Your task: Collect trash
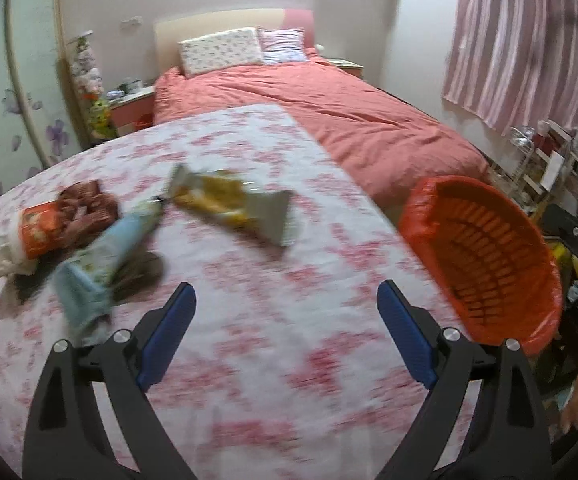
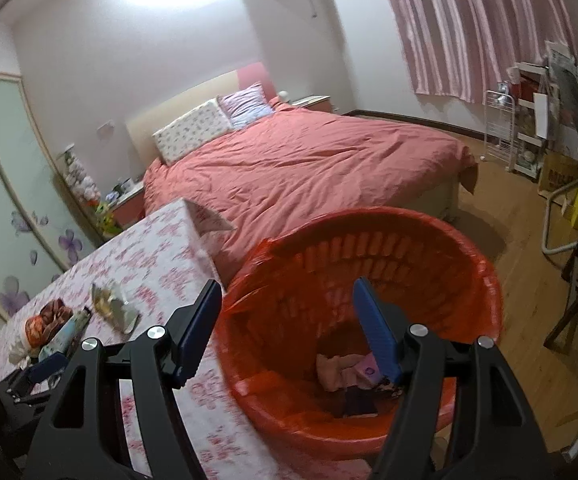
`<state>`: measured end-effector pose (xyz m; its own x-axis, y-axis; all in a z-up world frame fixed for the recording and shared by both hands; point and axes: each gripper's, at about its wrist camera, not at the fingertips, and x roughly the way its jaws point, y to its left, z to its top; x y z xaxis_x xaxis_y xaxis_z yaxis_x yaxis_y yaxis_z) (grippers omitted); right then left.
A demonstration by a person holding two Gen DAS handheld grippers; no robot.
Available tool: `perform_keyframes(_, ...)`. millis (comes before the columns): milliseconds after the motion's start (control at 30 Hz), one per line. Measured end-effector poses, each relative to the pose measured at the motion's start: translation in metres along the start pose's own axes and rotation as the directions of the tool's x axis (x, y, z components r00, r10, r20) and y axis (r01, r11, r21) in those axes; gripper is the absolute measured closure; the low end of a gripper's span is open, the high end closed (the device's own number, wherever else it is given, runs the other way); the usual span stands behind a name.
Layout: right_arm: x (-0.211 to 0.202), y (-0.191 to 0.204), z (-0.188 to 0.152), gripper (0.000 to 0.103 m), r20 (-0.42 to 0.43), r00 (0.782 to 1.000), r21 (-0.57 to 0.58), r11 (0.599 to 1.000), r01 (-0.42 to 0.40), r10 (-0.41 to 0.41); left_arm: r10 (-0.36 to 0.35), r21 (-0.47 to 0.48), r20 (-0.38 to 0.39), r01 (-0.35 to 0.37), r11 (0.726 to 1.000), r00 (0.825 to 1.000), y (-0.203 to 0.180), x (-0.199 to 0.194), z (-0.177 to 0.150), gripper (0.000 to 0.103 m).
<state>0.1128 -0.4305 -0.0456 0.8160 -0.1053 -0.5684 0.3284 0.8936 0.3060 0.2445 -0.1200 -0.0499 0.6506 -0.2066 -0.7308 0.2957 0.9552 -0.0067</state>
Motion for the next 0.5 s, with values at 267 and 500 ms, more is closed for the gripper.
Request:
perform_keyframes(267, 0.009, 0.04, -0.013, 0.035, -0.058, 0.997, -0.082, 0.995, -0.058, 0.053, 0.115, -0.128, -0.006, -0.114, 0.985, 0.993, 0.082, -0.008, -0.016, 0.011)
perform_keyframes(500, 0.022, 0.081, -0.029, 0.035, -0.119, 0.989, -0.153, 0.982, -0.11, 0.092, 0.129, -0.256, -0.043, -0.136, 0.957, 0.991, 0.145, -0.002, -0.026, 0.022)
